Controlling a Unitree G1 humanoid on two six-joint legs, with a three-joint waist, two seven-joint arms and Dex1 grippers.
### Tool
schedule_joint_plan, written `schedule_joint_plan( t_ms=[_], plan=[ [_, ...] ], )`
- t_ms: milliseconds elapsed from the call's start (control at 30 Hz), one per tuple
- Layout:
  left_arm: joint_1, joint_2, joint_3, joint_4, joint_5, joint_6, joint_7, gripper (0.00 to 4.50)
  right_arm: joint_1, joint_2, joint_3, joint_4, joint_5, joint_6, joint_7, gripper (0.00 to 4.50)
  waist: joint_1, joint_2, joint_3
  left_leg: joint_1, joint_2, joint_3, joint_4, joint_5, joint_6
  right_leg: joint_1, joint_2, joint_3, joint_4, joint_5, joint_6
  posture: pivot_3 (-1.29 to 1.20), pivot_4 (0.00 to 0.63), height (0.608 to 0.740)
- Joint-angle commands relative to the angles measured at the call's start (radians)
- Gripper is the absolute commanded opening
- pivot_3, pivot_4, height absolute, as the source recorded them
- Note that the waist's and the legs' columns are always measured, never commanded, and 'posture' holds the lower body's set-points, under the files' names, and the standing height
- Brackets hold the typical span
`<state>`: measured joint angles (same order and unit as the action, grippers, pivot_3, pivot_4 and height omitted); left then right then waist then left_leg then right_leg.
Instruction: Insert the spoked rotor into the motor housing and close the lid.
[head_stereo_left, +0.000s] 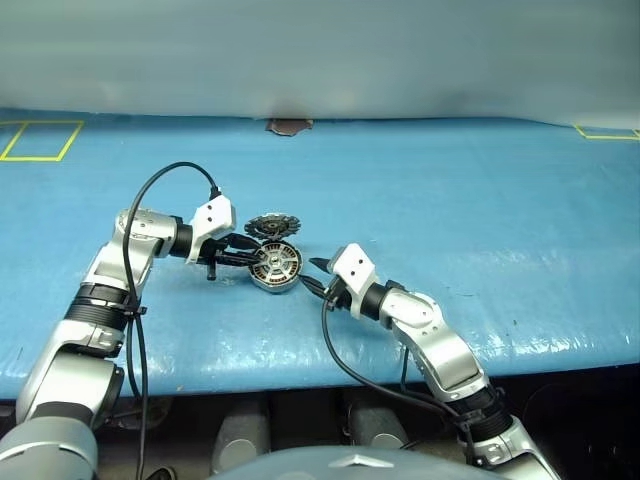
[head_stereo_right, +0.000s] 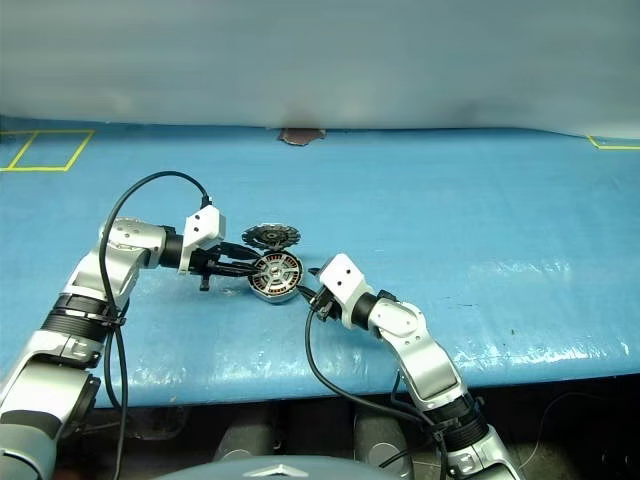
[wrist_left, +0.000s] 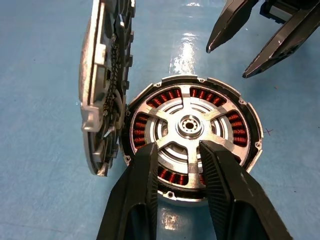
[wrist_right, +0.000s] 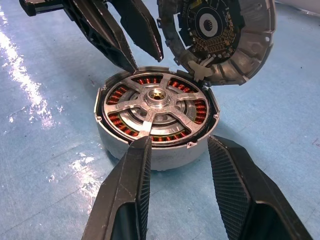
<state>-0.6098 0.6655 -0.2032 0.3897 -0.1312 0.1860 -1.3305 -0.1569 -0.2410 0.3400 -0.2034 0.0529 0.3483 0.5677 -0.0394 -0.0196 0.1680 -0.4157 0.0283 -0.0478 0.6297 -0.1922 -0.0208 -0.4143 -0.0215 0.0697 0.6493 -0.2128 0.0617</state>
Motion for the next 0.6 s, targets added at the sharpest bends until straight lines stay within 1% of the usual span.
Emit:
schedule_joint_plan(
  t_ms=[33,167,300,400,500,600],
  plan=[
    [-0.015,0.005,0.063,-0.014,-0.044,0.000,0.012,1.47,-0.006,0.002,-0.001,-0.022,0.004,-0.022,0.000,1.88,0.000,0.000,0.000,0.000,0.000,0.000,0.000,0.000,0.000,0.000,0.000,0.000,0.000,0.000,0.000,0.00,0.150,0.740],
    [0.008,0.007,0.087,-0.045,-0.081,0.022,0.003,1.47,-0.007,0.000,-0.002,-0.025,0.004,-0.020,0.001,1.88,0.000,0.000,0.000,0.000,0.000,0.000,0.000,0.000,0.000,0.000,0.000,0.000,0.000,0.000,0.000,0.00,0.150,0.740],
    [0.064,0.017,0.105,-0.103,-0.122,0.055,-0.005,1.47,-0.023,0.006,-0.011,-0.031,-0.001,-0.031,-0.012,1.88,-0.002,0.000,0.000,0.000,0.000,0.000,0.000,0.000,0.000,0.000,0.000,0.000,0.000,0.000,0.000,0.00,0.150,0.740],
    [0.109,0.030,0.111,-0.139,-0.130,0.069,0.001,1.47,-0.041,0.018,-0.034,-0.023,-0.020,-0.035,-0.057,1.88,-0.002,0.000,0.000,0.000,0.000,0.000,0.000,0.000,0.000,0.000,0.000,0.000,0.000,0.000,0.000,0.00,0.150,0.740],
    [0.163,0.043,0.136,-0.174,-0.154,0.096,0.022,1.47,-0.067,0.020,-0.066,-0.016,-0.046,-0.002,-0.117,1.88,-0.002,0.000,0.000,0.000,0.000,0.000,0.000,0.000,0.000,0.000,0.000,0.000,0.000,0.000,0.000,0.00,0.150,0.740],
    [0.218,0.053,0.152,-0.198,-0.150,0.095,0.053,1.47,-0.101,0.032,-0.101,-0.001,-0.037,-0.007,-0.145,1.88,-0.002,0.000,0.000,0.000,0.000,0.000,0.000,0.000,0.000,0.000,0.000,0.000,0.000,0.000,0.000,0.00,0.150,0.740]
  ],
)
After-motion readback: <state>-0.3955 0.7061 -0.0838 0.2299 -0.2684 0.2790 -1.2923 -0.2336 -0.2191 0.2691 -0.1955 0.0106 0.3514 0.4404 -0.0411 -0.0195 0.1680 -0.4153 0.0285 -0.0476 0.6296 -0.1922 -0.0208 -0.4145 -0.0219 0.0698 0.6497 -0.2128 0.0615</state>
